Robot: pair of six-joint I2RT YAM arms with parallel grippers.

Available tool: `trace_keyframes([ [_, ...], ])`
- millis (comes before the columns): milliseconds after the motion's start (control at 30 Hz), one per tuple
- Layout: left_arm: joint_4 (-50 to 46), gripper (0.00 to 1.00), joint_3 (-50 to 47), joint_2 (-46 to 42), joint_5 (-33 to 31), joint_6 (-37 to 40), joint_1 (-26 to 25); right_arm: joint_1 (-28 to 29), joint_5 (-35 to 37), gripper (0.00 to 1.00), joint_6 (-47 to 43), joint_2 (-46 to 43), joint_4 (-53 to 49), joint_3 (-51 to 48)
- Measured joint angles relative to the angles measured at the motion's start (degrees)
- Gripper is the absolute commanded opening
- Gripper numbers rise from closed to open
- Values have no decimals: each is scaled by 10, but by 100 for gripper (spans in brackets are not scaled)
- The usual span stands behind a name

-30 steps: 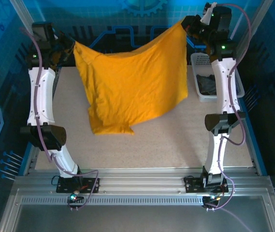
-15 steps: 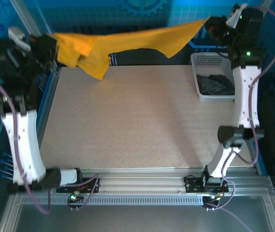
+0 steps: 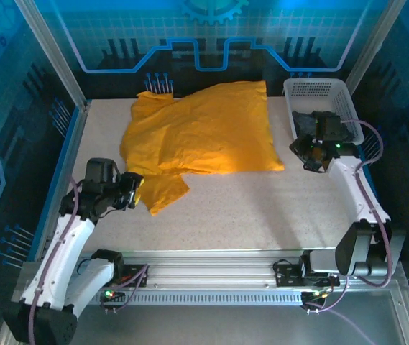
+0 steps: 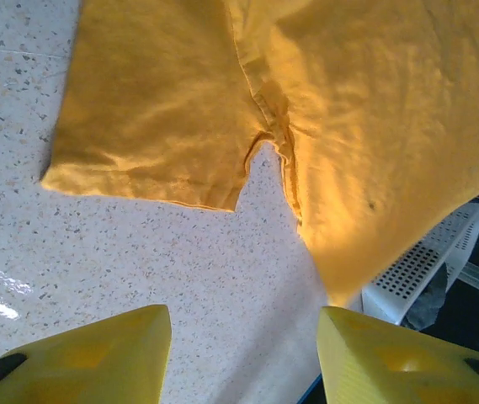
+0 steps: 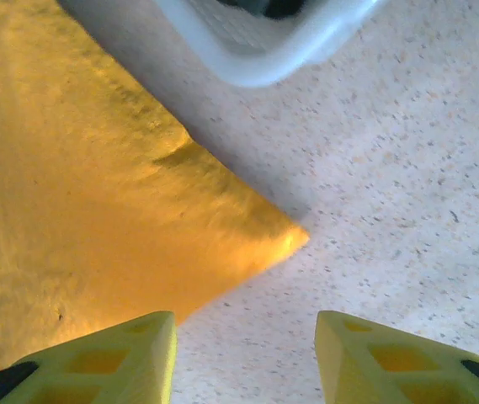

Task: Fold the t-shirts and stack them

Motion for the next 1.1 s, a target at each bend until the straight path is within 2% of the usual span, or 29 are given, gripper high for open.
trace_keyframes([
  [200, 60, 36, 10, 130, 0, 29, 9, 79, 26, 44, -33, 34, 5, 25],
  [367, 96, 32, 21, 234, -3, 54, 43, 131, 18, 40, -53, 100, 19, 38],
  [567, 129, 30, 75, 374, -4, 97, 56, 138, 4, 38, -64, 231, 7, 72],
  [733, 144, 29, 82, 451, -14, 122, 57, 138, 2, 38, -68, 333, -25, 134],
  [867, 162, 28, 37, 461, -19, 121, 54, 138, 7, 38, -69, 367, -55, 153],
  [1100, 219, 28, -74, 363, -16, 103, 31, 136, 14, 39, -68, 368, -91, 130],
])
